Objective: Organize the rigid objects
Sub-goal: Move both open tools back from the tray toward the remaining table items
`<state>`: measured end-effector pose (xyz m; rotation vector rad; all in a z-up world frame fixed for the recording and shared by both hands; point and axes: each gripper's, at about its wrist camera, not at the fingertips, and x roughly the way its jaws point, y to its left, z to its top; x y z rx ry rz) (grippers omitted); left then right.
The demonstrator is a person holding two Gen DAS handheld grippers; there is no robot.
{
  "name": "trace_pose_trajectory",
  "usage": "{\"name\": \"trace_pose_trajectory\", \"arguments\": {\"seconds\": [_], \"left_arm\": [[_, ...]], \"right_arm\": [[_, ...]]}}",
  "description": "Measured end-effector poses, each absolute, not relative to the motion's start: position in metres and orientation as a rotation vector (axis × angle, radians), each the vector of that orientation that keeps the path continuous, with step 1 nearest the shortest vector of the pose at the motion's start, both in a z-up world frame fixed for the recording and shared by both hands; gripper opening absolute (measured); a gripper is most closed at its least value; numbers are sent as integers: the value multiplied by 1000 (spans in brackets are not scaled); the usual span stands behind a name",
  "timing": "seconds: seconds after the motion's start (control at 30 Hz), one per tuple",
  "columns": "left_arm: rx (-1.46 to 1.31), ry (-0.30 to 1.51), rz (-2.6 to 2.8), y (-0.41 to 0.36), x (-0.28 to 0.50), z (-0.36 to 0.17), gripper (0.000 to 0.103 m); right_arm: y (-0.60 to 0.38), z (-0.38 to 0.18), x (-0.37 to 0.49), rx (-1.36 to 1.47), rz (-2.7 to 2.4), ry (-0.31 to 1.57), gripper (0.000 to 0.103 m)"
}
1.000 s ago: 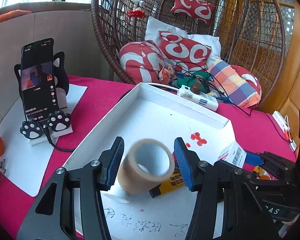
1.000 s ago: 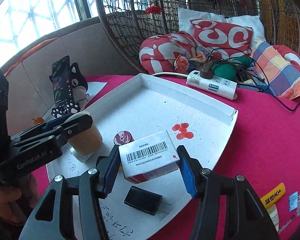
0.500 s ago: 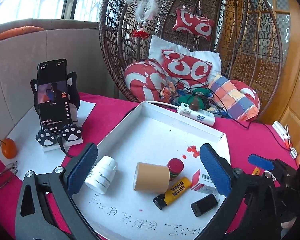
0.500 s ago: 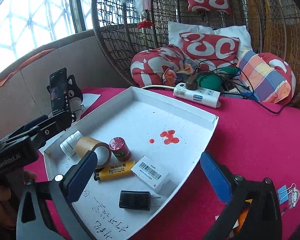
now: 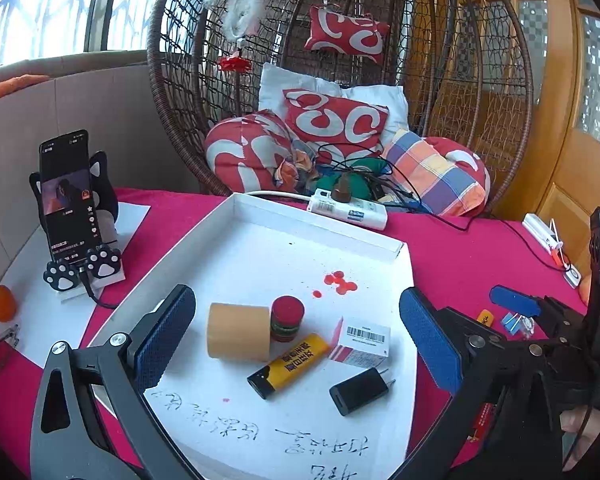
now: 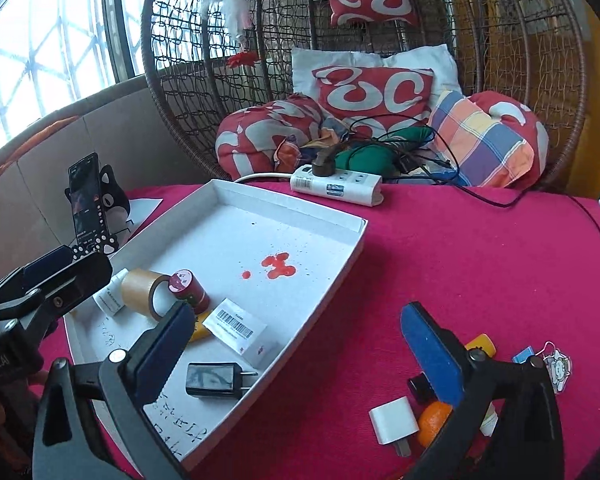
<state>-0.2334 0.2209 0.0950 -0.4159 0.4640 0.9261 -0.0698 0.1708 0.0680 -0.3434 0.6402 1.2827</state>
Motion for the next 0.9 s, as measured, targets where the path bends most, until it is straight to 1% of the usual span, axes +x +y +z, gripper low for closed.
{"name": "trace_pose_trajectory", "arguments": {"seconds": [0.2, 0.3, 0.47, 0.7, 0.83, 0.9], "left_arm": [[-404, 503, 855, 205, -210, 90, 103], [-385, 543, 787, 192, -190, 84, 103], [-346, 621, 660, 171, -148, 72, 103], [-180, 813, 537, 153, -86, 43, 103], [-128, 899, 505, 154, -67, 27, 103], [-91, 930, 487, 152, -60, 23, 100]], "right_arm": [[146, 71, -40, -281, 1227, 647, 103], [118, 72, -7, -206, 1152, 651, 103], [59, 60, 57, -76, 989, 716, 103], [1, 36, 103, 22, 859, 795, 103], [-10, 24, 112, 53, 846, 842, 103], [-12, 21, 114, 66, 850, 856, 103]]}}
